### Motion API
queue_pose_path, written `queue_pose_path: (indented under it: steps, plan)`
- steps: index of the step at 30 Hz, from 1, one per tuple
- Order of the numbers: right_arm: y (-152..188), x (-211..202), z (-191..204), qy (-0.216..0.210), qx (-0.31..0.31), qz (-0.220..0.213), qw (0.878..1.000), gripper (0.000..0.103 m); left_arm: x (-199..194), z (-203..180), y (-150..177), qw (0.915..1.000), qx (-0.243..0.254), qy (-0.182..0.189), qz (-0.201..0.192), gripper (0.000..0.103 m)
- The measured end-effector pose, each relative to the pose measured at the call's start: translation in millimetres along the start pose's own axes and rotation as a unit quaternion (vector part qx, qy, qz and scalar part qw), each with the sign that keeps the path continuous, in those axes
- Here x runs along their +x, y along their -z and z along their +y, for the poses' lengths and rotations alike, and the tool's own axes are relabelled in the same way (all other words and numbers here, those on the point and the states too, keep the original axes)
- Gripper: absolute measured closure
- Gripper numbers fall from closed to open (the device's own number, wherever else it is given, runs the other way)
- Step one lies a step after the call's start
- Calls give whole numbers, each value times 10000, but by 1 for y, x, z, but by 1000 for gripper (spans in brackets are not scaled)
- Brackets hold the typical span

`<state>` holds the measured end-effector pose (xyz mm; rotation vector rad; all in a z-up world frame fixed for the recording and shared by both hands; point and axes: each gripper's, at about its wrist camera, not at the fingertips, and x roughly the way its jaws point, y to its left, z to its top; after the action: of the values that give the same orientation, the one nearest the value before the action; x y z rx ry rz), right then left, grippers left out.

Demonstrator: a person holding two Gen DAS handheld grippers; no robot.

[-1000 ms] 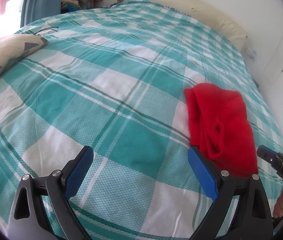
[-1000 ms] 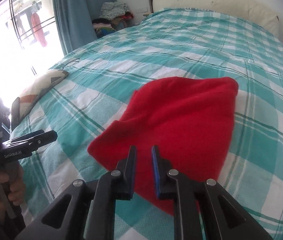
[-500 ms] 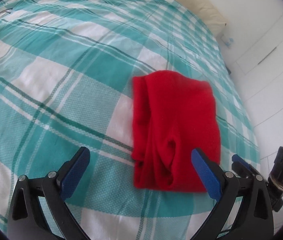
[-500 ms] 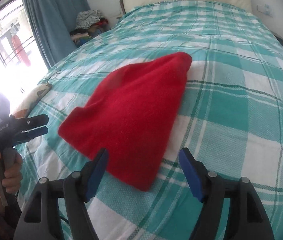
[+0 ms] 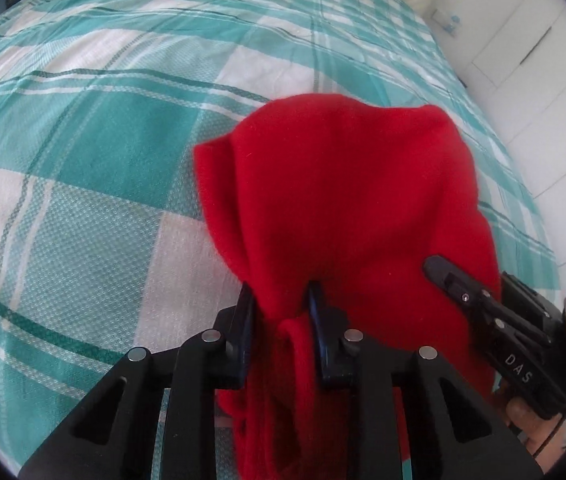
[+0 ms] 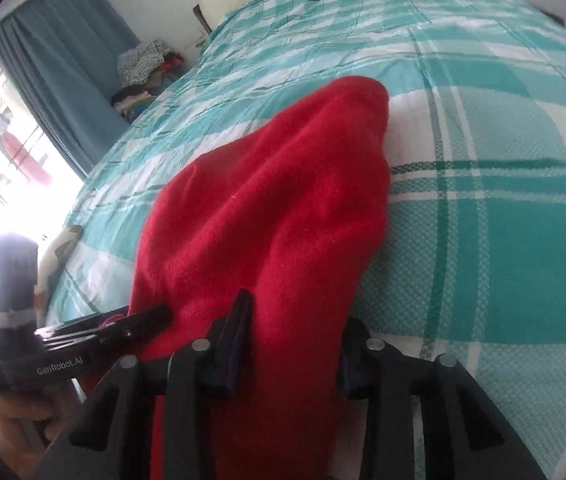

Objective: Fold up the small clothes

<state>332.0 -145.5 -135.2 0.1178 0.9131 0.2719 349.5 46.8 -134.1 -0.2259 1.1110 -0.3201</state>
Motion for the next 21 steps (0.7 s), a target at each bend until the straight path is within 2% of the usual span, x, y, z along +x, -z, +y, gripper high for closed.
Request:
queue_pose_path:
  steps: [2,3,6,11,14,15,16,17,19,21]
  plan:
    - [0,-8,26,475,-765,-213,9957,79,-11,1,0,9999,-57,83,-125,85]
    - [-1,-14,33,550,-944,-328,9935,79,-19,2,-1,9996,-88,165,-206,85]
    - [-10,-36,37,424,-938,-656,9925,80,-47,0,-12,9981,-113,397,-456,86]
    - [-44,-81,44,147,-838,-1258,9884,80,-103,-26,-43,9932,213,435,-1062,85]
    - [-65,-98,42,-39,-680,-1419,9875,80,-111,-36,-54,9923,345,387,-1122,84]
    - [-68,-98,36,-114,-560,-1375,9889,80,-106,-37,-53,9930,357,354,-1066,82]
    - [-69,-95,28,-172,-429,-1295,9905,79,-96,-37,-49,9943,346,288,-965,72]
    - [-66,-91,19,-194,-304,-1196,9922,77,-84,-35,-43,9957,328,167,-845,57]
    - [-51,-76,-3,-68,-79,-862,9962,64,-57,-30,-23,9972,350,-293,-587,39]
    - [-25,-67,-32,275,163,-435,9985,25,-45,-21,7,9950,476,-727,-483,39]
